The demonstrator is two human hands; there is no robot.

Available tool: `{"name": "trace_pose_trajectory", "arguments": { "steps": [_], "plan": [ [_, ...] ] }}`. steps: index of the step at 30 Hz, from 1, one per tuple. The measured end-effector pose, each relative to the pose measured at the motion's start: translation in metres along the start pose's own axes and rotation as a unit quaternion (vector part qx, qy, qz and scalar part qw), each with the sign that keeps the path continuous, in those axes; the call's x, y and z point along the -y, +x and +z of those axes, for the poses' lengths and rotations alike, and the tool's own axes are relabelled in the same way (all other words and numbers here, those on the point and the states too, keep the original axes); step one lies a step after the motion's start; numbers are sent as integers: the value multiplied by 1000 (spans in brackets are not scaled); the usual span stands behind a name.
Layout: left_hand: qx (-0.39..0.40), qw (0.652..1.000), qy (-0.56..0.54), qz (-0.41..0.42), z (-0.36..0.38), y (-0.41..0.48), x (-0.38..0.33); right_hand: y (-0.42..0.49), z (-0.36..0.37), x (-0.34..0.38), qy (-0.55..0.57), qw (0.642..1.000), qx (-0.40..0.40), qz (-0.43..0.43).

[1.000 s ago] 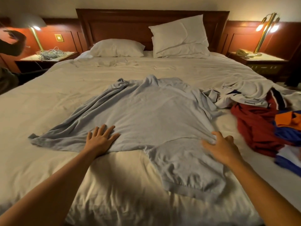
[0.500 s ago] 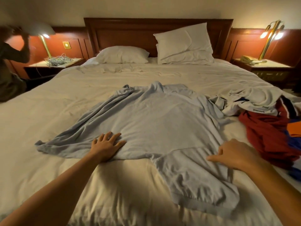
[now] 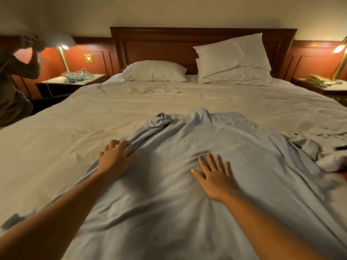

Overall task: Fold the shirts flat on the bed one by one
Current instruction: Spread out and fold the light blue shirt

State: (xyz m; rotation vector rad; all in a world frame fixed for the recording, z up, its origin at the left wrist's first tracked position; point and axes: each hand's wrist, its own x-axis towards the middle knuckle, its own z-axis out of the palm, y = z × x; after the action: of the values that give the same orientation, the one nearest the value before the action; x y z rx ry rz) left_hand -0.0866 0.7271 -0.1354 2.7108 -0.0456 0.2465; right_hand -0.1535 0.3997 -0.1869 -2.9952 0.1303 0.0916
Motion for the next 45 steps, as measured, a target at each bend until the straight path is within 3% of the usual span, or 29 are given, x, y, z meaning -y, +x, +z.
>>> {"name": "trace_pose_trajectory", "arguments": {
  "steps": [8,14,17,20,21,24,30,35,37,41,43,45],
  "plan": [
    [30,997,-66,12,71,171,-47,162,-2,-6,10,997,-72,23],
    [85,988,-118,60,65,240,-55,194,2,-3,18,989,-138,43],
    [53,996,-56,35,22,273,-32,191,4,-2,22,986,-161,47],
    [-61,991,119,-26,-1,301,2,191,5,0,33,984,-166,52],
    [-61,984,151,-71,-3,304,11,191,5,0,36,984,-167,53],
    [-1,972,166,-164,3,297,24,191,5,-2,30,985,-163,54],
    [62,985,159,-7,29,235,43,194,6,-2,23,986,-148,71],
    [220,952,211,-9,16,179,90,194,1,-4,13,996,-50,66],
    [202,963,170,-59,4,155,91,179,0,0,10,998,-23,62],
    [85,977,101,-165,-16,80,86,121,2,9,-5,999,-1,44],
    [66,981,83,-162,-25,41,82,87,2,15,-7,999,14,32],
    [78,990,-2,-115,-36,6,80,53,1,22,-8,1000,17,21]
  ]
}}
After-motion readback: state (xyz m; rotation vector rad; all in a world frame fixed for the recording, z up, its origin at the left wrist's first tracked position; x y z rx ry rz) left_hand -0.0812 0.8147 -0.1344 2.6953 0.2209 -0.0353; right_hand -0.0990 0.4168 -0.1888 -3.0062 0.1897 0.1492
